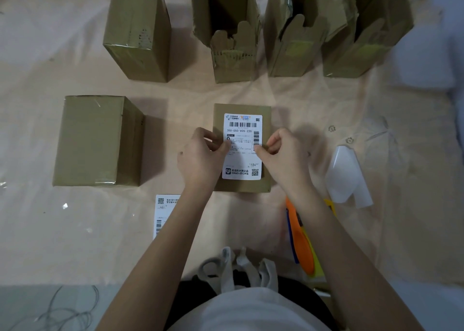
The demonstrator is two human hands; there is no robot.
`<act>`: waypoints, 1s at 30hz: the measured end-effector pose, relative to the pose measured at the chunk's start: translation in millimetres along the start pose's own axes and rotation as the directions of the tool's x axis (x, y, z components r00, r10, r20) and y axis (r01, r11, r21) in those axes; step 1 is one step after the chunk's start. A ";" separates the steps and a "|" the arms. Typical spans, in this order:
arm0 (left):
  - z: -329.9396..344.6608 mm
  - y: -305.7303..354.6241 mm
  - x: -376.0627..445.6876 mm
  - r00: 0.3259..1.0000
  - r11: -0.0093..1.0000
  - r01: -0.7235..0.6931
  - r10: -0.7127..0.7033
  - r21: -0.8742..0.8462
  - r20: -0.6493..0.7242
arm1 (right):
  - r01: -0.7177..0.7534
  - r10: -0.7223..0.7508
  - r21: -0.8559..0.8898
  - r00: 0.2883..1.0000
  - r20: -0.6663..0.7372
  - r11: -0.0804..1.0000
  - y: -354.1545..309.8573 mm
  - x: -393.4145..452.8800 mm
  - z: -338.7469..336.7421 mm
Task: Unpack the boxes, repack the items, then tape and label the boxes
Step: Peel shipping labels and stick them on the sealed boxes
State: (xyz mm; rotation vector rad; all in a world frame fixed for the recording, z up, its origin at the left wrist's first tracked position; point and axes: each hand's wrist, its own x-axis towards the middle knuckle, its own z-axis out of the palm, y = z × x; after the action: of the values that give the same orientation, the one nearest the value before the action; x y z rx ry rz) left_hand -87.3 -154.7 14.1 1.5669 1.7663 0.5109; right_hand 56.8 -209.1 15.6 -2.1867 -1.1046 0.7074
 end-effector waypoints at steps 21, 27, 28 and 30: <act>28.7 -25.7 14.2 0.721 0.555 -0.635 0.675 0.536 0.155 | 0.526 -0.513 -0.575 0.834 0.204 0.627 33.2 6.9 19.1; 35.4 -12.8 15.4 0.689 0.501 -0.670 0.694 0.548 0.209 | 0.494 -0.482 -0.515 0.860 0.169 0.700 32.6 3.3 24.7; 36.0 -11.3 16.1 0.672 0.484 -0.690 0.705 0.538 0.228 | 0.501 -0.482 -0.490 0.859 0.175 0.714 32.8 3.5 24.6; 35.0 -10.6 18.5 0.652 0.471 -0.718 0.713 0.512 0.258 | 0.507 -0.477 -0.435 0.859 0.187 0.744 32.3 4.7 22.7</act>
State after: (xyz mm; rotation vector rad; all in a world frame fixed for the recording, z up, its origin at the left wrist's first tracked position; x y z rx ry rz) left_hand -69.5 -144.3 -21.3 2.7922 1.1971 0.3353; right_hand 60.9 -215.0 -23.5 -2.0873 -1.9646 0.2803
